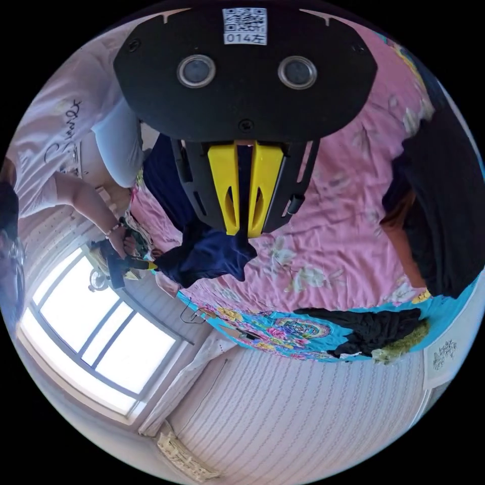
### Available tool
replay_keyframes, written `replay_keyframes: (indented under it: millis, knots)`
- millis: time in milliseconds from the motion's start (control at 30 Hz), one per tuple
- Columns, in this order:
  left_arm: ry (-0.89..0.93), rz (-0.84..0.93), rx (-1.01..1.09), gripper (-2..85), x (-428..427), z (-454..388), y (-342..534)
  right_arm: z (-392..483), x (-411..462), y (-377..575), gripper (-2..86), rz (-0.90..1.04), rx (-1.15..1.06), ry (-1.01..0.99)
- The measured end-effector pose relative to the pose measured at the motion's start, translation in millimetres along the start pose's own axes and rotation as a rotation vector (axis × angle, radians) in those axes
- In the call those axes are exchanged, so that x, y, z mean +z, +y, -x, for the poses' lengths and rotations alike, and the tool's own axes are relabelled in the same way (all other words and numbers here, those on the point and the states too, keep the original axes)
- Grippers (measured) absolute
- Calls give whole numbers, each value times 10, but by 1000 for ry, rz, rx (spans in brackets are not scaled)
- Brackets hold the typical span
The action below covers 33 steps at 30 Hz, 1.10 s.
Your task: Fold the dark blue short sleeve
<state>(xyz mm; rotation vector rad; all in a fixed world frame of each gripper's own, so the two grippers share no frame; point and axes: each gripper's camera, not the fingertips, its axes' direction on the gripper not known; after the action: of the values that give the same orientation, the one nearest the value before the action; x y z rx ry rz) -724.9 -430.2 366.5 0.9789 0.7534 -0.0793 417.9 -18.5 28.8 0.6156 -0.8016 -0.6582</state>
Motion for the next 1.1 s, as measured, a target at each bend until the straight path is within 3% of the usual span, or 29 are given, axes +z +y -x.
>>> replay_keyframes:
  millis: [300, 400, 533, 733, 867, 967, 1100]
  knots:
    - [10, 293, -57, 2, 2, -557, 1712, -104, 324, 1626, 10, 277, 219, 14]
    - [3, 283, -62, 4, -28, -628, 1982, -8, 423, 1810, 8, 335, 177, 93]
    - [-1, 257, -54, 12, -193, -682, 2161, 78, 428, 1940, 7, 355, 139, 150]
    - [-76, 386, -57, 15, -378, -729, 2454, 97, 380, 2142, 10, 460, 138, 234]
    - [-108, 308, -1, 36, -604, -899, 2411, 361, 412, 2058, 62, 396, 35, 206]
    - [-114, 256, 49, 80, -468, -1050, 2259, 553, 685, 1911, 113, 347, -50, 182]
    - [-6, 371, 9, 93, 81, -973, 2200, 491, 1203, 1817, 94, 395, -63, 159]
